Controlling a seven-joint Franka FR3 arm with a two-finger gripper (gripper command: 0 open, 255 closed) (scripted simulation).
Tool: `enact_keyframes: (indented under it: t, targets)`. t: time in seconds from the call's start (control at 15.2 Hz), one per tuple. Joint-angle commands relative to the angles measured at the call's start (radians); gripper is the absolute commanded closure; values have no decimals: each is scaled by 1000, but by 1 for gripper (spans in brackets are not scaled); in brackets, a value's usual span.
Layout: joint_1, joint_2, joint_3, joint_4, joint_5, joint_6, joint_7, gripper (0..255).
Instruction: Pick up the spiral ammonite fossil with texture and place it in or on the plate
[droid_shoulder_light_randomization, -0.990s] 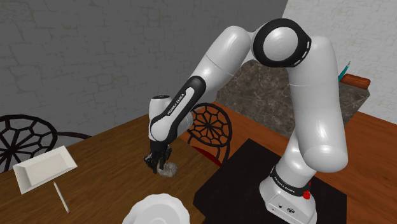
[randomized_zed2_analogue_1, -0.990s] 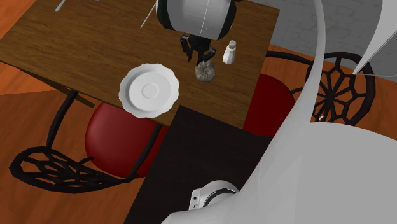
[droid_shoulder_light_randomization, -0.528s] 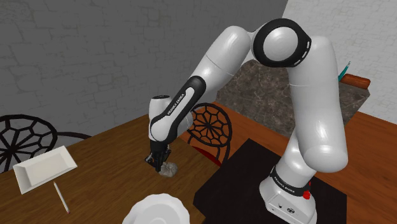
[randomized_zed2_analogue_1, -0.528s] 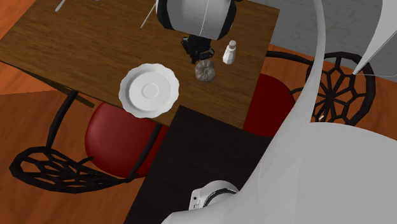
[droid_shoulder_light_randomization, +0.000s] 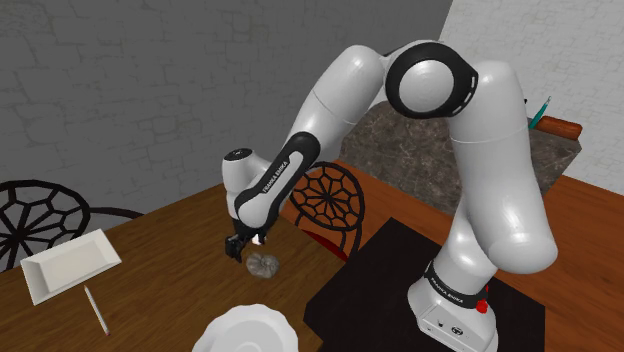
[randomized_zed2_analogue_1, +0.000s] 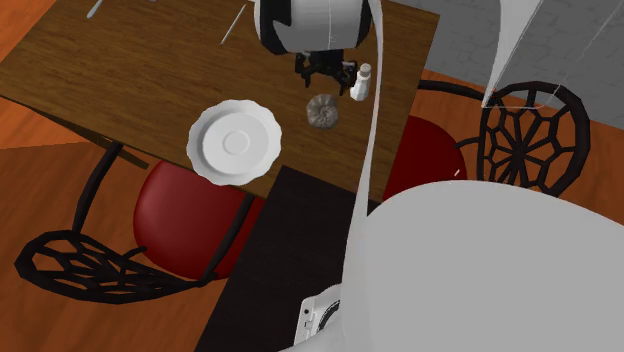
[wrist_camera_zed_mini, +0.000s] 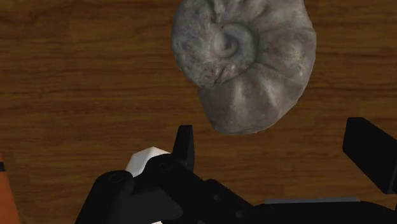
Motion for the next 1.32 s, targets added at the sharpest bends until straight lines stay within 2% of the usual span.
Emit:
enact_keyframes:
  t: [0.0,0.4,0.86,0.92,1.25]
  targets:
    - [17,24,-20,13,-26,9,15,0]
    - [17,90,-22,26,-28,62,16,0]
    - [17,90,-22,26,-28,62,16,0]
    - [17,90,-22,26,-28,62,16,255]
    - [17,90,-22,27,-28,61,16,255]
